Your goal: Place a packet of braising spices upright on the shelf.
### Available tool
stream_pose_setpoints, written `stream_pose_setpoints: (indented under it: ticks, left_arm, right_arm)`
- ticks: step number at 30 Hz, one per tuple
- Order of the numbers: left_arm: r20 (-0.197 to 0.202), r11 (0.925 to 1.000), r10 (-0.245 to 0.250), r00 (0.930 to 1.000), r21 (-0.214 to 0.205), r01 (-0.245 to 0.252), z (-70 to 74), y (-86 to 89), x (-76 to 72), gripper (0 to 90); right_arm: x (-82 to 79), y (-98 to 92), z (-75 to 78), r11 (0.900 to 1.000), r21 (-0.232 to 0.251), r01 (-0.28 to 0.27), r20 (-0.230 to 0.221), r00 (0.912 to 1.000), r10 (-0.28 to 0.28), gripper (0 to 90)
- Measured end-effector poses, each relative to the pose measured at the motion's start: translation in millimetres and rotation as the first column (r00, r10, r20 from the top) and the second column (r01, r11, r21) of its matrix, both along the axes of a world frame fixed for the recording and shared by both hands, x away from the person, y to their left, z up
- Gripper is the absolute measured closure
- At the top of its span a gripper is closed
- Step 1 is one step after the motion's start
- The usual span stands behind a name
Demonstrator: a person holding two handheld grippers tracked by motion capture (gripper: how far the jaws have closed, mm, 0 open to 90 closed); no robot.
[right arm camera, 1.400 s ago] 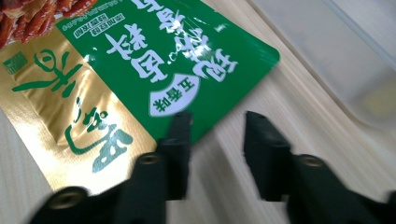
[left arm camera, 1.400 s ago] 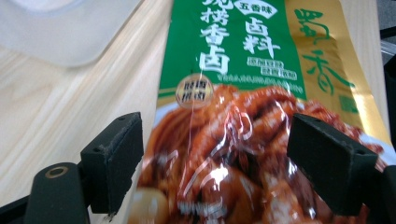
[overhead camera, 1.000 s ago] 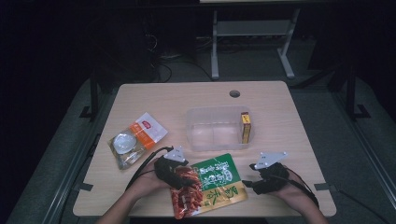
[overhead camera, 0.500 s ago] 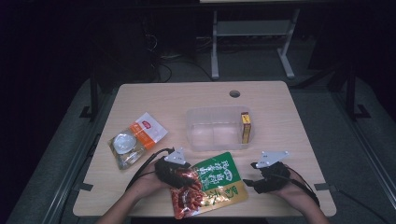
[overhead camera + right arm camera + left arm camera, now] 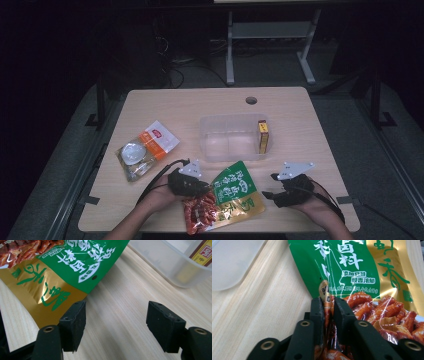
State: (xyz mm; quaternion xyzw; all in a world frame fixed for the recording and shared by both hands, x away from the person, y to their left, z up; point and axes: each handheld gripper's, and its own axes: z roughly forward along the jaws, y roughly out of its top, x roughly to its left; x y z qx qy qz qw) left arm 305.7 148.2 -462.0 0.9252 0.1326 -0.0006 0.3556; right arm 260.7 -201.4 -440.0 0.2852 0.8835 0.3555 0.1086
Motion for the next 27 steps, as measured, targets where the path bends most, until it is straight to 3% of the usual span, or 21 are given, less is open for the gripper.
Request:
stream_pose_setpoints:
  ticks: [1,5,12,16,19,27]
  left_arm:
    - [0.007,1.0,-0.003,1.0,0.007,0.002,0.6,-0.9,-0.3,82.0]
    - [-0.029,0.9999,0.014,0.9995,-0.003,-0.014,1.4,0.6,2.0,86.4]
    - [-0.082,0.9978,0.045,0.9956,-0.046,-0.049,2.3,6.9,4.7,89.0]
    - [-0.084,0.9953,0.064,0.9944,-0.068,-0.069,5.3,11.4,4.5,89.2]
    - [-0.069,0.991,0.088,0.9938,-0.096,-0.094,10.1,16.7,4.3,89.3]
    - [-0.065,0.9705,0.146,0.9872,-0.185,-0.155,26.3,33.7,5.2,89.5]
  right_arm:
    - [-0.4,-0.5,0.2,1.0,0.001,0.002,-0.001,1.0,-0.002,31.9]
    - [-1.2,-2.7,0.7,0.9999,0.009,0.009,0.003,1.0,-0.009,31.8]
    - [-1.1,-6.3,2.0,0.9996,0.022,0.019,0.007,0.9998,-0.019,32.1]
    - [-0.3,-7.4,2.1,0.9994,0.025,0.023,0.005,0.9997,-0.023,32.4]
    - [0.9,-7.3,2.1,0.9994,0.028,0.021,0.003,0.9998,-0.021,32.5]
    - [1.7,-7.4,1.8,0.9992,0.036,0.02,0.0,0.9998,-0.02,32.5]
